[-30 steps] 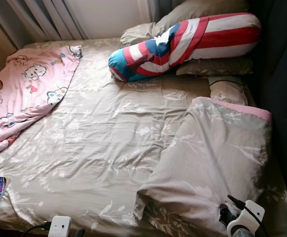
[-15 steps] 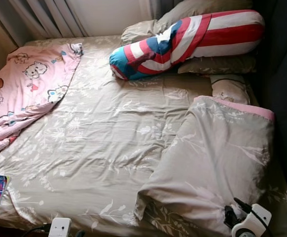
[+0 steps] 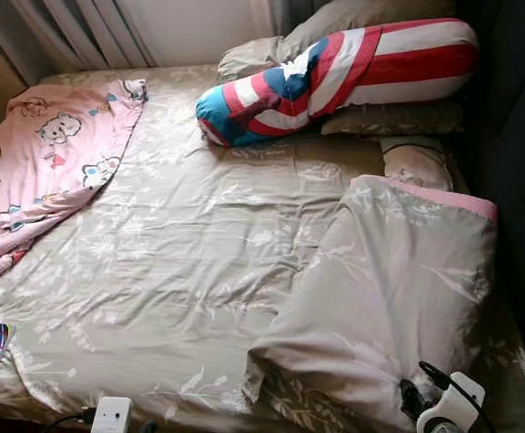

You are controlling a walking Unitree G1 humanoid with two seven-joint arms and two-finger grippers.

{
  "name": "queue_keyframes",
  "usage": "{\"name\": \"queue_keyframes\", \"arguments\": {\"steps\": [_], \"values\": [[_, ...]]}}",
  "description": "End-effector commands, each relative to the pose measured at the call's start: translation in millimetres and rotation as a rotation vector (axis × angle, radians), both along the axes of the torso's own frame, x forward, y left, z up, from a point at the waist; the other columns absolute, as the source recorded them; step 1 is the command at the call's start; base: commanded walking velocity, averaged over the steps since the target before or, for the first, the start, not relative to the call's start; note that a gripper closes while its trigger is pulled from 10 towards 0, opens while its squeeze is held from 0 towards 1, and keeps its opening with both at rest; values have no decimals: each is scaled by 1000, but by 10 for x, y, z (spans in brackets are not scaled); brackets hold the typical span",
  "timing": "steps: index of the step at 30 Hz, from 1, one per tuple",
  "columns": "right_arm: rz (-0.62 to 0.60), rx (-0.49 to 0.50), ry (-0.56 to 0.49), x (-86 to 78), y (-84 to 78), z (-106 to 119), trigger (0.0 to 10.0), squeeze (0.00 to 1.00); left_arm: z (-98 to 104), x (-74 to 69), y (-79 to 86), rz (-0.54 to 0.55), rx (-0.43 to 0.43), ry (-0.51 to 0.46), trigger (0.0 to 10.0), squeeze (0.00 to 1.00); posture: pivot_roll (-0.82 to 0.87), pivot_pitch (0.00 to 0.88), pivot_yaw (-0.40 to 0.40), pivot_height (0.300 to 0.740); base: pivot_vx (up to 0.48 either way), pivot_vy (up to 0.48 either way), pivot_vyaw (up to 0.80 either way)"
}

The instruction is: Clean up the room

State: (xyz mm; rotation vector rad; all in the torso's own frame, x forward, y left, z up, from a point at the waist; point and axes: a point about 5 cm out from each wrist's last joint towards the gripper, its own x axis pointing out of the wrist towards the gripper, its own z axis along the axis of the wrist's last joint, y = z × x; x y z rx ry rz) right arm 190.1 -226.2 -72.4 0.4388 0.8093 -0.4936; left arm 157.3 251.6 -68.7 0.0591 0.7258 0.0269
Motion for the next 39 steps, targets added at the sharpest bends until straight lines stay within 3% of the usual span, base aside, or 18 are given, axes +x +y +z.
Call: {"name": "queue_keyframes", "arguments": {"steps": [1,5,6,7,8,9,31,39], "values": [[54,111,188,-370,295,-248,10000,0,-41,-142,91,8,22,56,10000,0,41,204,138,740,0,0,0],[98,139,202,-392,387,-270,10000,0,-54,-183,98,-1,30,68,10000,0,47,212,147,740,0,0,0],[104,135,214,-407,400,-277,7882,0,-56,-194,103,-1,32,70,10000,0,52,219,149,740,0,0,0],[104,136,214,-411,405,-279,7882,0,-56,-200,106,-1,32,70,10000,0,54,220,149,740,0,0,0],[102,136,213,-412,409,-280,4941,0,-56,-206,109,-1,33,70,10000,0,55,221,151,740,0,0,0],[101,135,203,-395,421,-275,0,0,-55,-214,116,-1,34,68,10000,0,58,227,152,740,0,0,0],[138,103,196,-402,453,-278,0,0,-54,-208,93,19,25,48,10000,0,51,218,129,740,0,0,0],[124,89,168,-331,434,-247,0,0,-44,-146,70,22,22,41,10000,0,35,207,118,740,0,0,0]]}}
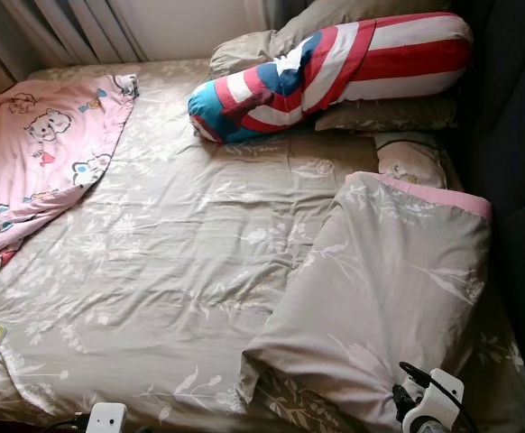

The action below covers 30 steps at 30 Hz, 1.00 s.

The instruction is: Clean up the room

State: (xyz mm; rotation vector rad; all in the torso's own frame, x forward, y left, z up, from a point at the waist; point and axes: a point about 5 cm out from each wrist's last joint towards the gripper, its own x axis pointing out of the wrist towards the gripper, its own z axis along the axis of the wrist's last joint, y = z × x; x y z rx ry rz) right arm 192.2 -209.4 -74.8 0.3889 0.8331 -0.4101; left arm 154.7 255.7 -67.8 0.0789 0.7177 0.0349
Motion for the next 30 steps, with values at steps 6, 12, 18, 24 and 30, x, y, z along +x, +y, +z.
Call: {"name": "queue_keyframes", "arguments": {"steps": [6,12,18,24,30], "values": [[19,72,137,-274,218,-184,0,0,-45,-54,-19,23,-7,35,10000,0,22,196,109,740,0,0,0],[-24,16,99,-174,77,-115,0,0,-39,24,-109,19,-18,14,10000,0,-6,172,97,740,0,0,0],[-60,-51,34,-50,-59,-18,0,0,-29,94,-172,18,-24,0,10000,0,-29,153,85,740,0,0,0],[-190,-147,-27,17,-335,112,0,0,-12,141,-196,28,-30,-18,10000,0,-49,144,76,740,0,0,0],[-340,-264,-115,95,-798,367,0,0,-4,158,-198,32,-30,-24,10000,0,-75,140,69,740,0,0,0]]}}
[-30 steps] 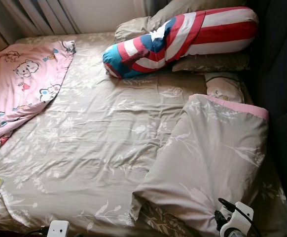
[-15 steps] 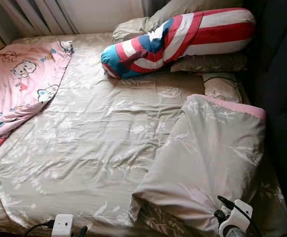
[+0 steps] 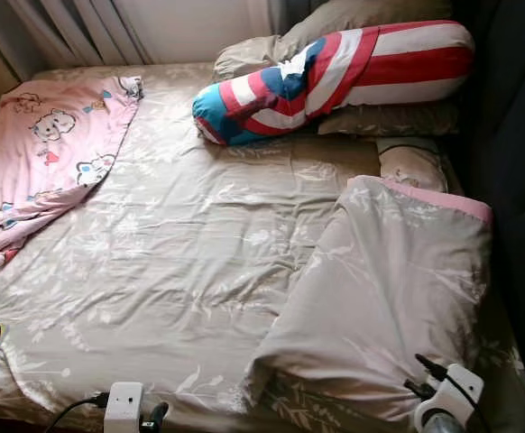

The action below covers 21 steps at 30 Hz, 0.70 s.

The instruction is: Clean up the room

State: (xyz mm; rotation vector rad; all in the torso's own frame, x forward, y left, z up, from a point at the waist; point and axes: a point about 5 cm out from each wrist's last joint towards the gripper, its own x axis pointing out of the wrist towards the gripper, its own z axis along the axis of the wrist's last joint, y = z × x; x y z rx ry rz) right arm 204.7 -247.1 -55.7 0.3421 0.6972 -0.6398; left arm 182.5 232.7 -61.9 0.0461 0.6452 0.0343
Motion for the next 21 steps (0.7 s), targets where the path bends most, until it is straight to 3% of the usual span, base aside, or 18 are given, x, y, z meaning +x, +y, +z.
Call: {"name": "queue_keyframes", "arguments": {"steps": [1,3,7,10,14,18,19,21], "values": [[-166,-138,-67,-16,-526,243,0,0,-62,-118,33,24,-1,49,10000,0,-76,140,68,740,0,0,0],[-191,-161,-83,-6,-624,307,0,0,-61,-116,32,25,-1,48,10000,0,-80,140,66,740,0,0,0],[-300,-302,-140,7,-1175,704,0,0,-74,-140,43,35,-4,59,10000,0,-85,141,61,740,0,0,0],[-350,-404,-155,-27,-1485,961,0,0,-83,-160,51,39,-5,67,10000,0,-92,142,59,740,0,0,0],[-361,-453,-157,-47,-1623,1087,0,0,-95,-183,52,42,-7,76,10000,0,-96,144,54,740,0,0,0],[-313,-437,-142,1,-1560,1050,0,0,-109,-207,41,42,-9,82,10000,0,-96,143,54,740,0,0,0],[-298,-419,-128,10,-1509,997,10000,0,-113,-213,32,42,-9,83,10000,0,-92,141,53,740,0,0,0],[-289,-406,-118,13,-1475,962,10000,0,-116,-216,26,42,-10,83,10000,0,-90,141,54,740,0,0,0]]}}
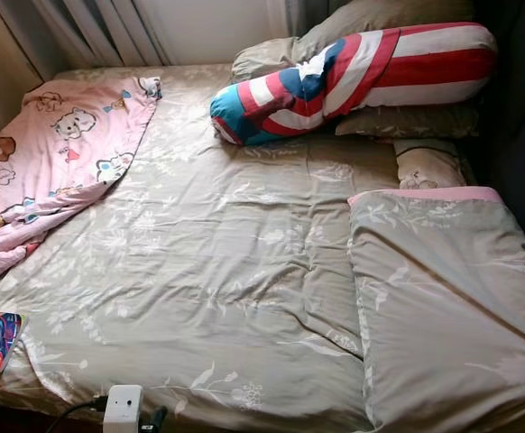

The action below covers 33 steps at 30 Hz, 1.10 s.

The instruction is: Clean up the room

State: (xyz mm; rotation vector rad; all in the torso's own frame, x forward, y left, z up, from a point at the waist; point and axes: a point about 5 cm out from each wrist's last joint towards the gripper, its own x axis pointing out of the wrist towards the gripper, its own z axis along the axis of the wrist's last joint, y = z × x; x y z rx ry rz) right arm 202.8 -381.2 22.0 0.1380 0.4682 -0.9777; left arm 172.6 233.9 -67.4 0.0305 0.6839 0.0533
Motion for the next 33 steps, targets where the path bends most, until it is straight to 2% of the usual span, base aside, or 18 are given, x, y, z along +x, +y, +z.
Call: {"name": "queue_keyframes", "arguments": {"steps": [1,5,6,7,8,9,13,14,15,18,20,22,23,25,27,28,30,33], "values": [[-17,-59,-31,28,-109,150,10000,0,-63,-119,9,18,-1,45,10000,0,-86,140,54,740,0,0,0],[8,-48,13,-4,12,8,10000,0,-62,-114,1,20,-1,43,10000,0,-79,136,57,740,0,0,0],[16,-53,18,-3,25,-2,10000,396,-61,-111,2,20,-1,43,10000,0,-79,135,57,740,0,0,0],[21,-57,21,-1,32,-5,10000,396,-60,-109,4,20,-1,43,10000,0,-78,134,58,740,0,0,0],[28,-62,15,11,46,-2,10000,886,-59,-106,6,20,-1,44,10000,0,-78,132,59,740,0,0,0],[40,-70,11,26,61,5,10000,1000,-58,-103,8,20,-1,45,10000,0,-78,132,60,740,0,0,0],[126,-106,-7,119,144,28,10000,973,-59,-95,9,15,-5,51,10000,0,-84,126,61,740,0,0,0],[155,-107,-21,150,176,33,10000,122,-60,-96,6,14,-6,52,10000,0,-85,124,60,740,0,0,0],[254,-127,-35,229,282,35,10000,0,-65,-100,-1,12,-9,55,10000,0,-88,120,59,740,0,0,0],[404,-110,-72,330,495,-6,10000,0,-81,-120,-23,11,-14,64,10000,0,-91,115,56,740,0,0,0],[518,-52,-112,371,702,-82,10000,0,-103,-146,-44,12,-18,81,10000,0,-92,108,53,740,0,0,0],[588,-12,-105,362,834,-161,10000,0,-113,-156,-47,19,-21,91,10000,0,-93,102,51,740,0,0,0],[641,38,-80,320,972,-273,10000,0,-122,-166,-45,27,-25,102,10000,0,-97,93,48,740,0,0,0],[668,63,-45,269,1066,-367,10000,0,-126,-171,-39,38,-30,107,10000,0,-99,88,47,740,0,0,0],[696,114,15,139,1239,-551,10000,0,-133,-184,-23,81,-44,110,10000,0,-94,72,40,740,0,0,0],[696,114,15,139,1239,-551,10000,0,-133,-184,-23,81,-44,110,10000,0,-94,72,40,740,0,0,0],[704,170,62,9,1357,-698,10000,0,-146,-202,-31,80,-42,123,10000,0,-88,61,38,740,0,0,0],[705,211,120,-118,1446,-819,10000,0,-165,-231,-40,81,-42,142,10000,0,-93,46,36,740,0,0,0]]}}
